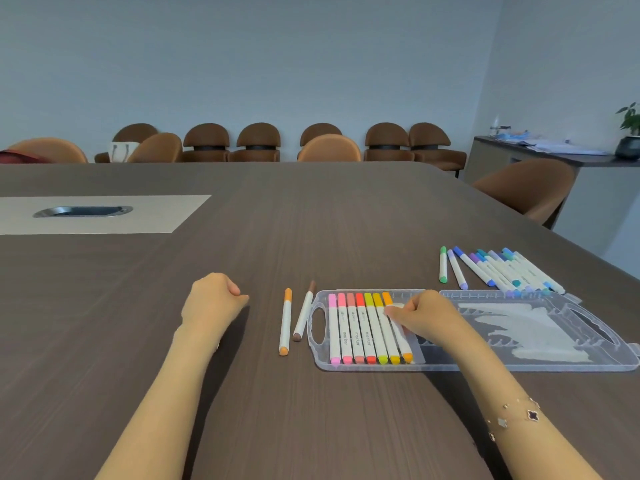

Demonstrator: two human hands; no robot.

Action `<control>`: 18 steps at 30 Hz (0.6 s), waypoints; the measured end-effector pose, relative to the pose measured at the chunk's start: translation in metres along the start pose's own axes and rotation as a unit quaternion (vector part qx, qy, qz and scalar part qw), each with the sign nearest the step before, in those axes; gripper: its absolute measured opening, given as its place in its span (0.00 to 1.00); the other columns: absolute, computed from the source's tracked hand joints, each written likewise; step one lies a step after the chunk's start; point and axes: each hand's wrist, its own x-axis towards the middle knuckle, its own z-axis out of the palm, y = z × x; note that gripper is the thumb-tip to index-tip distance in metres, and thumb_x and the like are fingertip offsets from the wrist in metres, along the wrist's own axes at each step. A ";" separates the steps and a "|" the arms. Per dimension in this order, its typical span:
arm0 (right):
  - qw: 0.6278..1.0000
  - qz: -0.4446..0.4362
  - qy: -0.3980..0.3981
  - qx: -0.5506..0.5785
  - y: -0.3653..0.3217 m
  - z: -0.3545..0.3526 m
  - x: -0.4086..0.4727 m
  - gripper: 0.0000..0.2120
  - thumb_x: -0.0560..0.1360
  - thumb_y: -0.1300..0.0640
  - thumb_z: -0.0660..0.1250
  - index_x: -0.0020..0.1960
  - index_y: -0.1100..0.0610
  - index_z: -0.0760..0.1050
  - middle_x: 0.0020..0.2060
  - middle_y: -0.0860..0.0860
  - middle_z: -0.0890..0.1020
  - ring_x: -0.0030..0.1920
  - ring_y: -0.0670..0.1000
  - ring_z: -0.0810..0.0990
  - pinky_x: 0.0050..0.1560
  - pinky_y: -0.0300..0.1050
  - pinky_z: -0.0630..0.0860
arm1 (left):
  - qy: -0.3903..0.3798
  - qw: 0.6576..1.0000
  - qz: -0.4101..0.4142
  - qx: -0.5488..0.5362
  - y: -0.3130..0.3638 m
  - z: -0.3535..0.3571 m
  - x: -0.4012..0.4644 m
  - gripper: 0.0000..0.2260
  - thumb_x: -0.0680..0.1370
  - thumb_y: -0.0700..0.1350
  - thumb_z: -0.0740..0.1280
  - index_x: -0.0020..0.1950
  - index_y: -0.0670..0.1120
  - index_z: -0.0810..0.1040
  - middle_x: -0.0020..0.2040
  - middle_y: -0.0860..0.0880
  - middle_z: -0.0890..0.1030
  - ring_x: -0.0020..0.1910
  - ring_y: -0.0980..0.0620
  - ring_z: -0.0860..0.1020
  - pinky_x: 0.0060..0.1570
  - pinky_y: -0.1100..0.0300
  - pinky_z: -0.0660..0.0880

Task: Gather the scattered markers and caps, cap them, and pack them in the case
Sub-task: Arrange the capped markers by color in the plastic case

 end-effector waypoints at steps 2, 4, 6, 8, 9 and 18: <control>1.000 -0.008 0.007 -0.018 0.001 0.001 0.001 0.20 0.77 0.49 0.65 0.31 0.57 0.66 0.27 0.49 0.73 0.28 0.45 0.72 0.30 0.34 0.65 | -0.035 0.999 0.025 -0.016 0.005 0.004 -0.005 0.06 0.73 0.46 0.69 0.40 0.45 0.80 0.39 0.46 0.83 0.46 0.49 0.79 0.42 0.61 0.74; 0.999 -0.020 0.002 -0.033 0.002 0.000 0.003 0.20 0.77 0.49 0.64 0.31 0.57 0.64 0.27 0.50 0.71 0.29 0.46 0.71 0.31 0.35 0.65 | -0.082 0.996 0.042 -0.016 0.016 0.010 -0.013 0.11 0.74 0.50 0.70 0.40 0.43 0.82 0.38 0.45 0.82 0.42 0.50 0.77 0.34 0.64 0.70; 0.999 -0.036 -0.010 -0.036 0.004 0.000 0.004 0.19 0.77 0.50 0.64 0.32 0.56 0.64 0.30 0.51 0.74 0.33 0.47 0.73 0.32 0.36 0.65 | -0.115 0.992 0.052 0.007 0.024 0.017 -0.018 0.13 0.75 0.54 0.68 0.40 0.44 0.81 0.38 0.47 0.80 0.39 0.53 0.75 0.31 0.69 0.65; 0.998 -0.050 -0.020 -0.045 0.005 0.001 0.005 0.17 0.78 0.50 0.63 0.34 0.55 0.64 0.32 0.50 0.76 0.34 0.46 0.75 0.33 0.35 0.66 | -0.123 0.991 0.048 0.018 0.025 0.020 -0.017 0.15 0.74 0.56 0.67 0.39 0.45 0.81 0.37 0.48 0.79 0.36 0.54 0.74 0.31 0.69 0.64; 0.997 -0.055 -0.023 -0.049 0.005 0.001 0.005 0.17 0.78 0.50 0.63 0.34 0.55 0.64 0.33 0.49 0.76 0.35 0.46 0.76 0.33 0.35 0.67 | -0.130 0.990 0.044 0.020 0.024 0.022 -0.016 0.16 0.74 0.57 0.67 0.38 0.45 0.81 0.36 0.48 0.78 0.35 0.54 0.74 0.32 0.67 0.66; 0.998 -0.051 0.015 0.016 0.009 -0.003 0.004 0.18 0.78 0.48 0.63 0.33 0.57 0.69 0.32 0.54 0.77 0.33 0.47 0.75 0.34 0.37 0.70 | -0.126 0.989 0.040 0.066 0.038 0.020 -0.028 0.17 0.71 0.50 0.70 0.29 0.42 0.71 0.26 0.49 0.67 0.27 0.54 0.68 0.27 0.64 0.64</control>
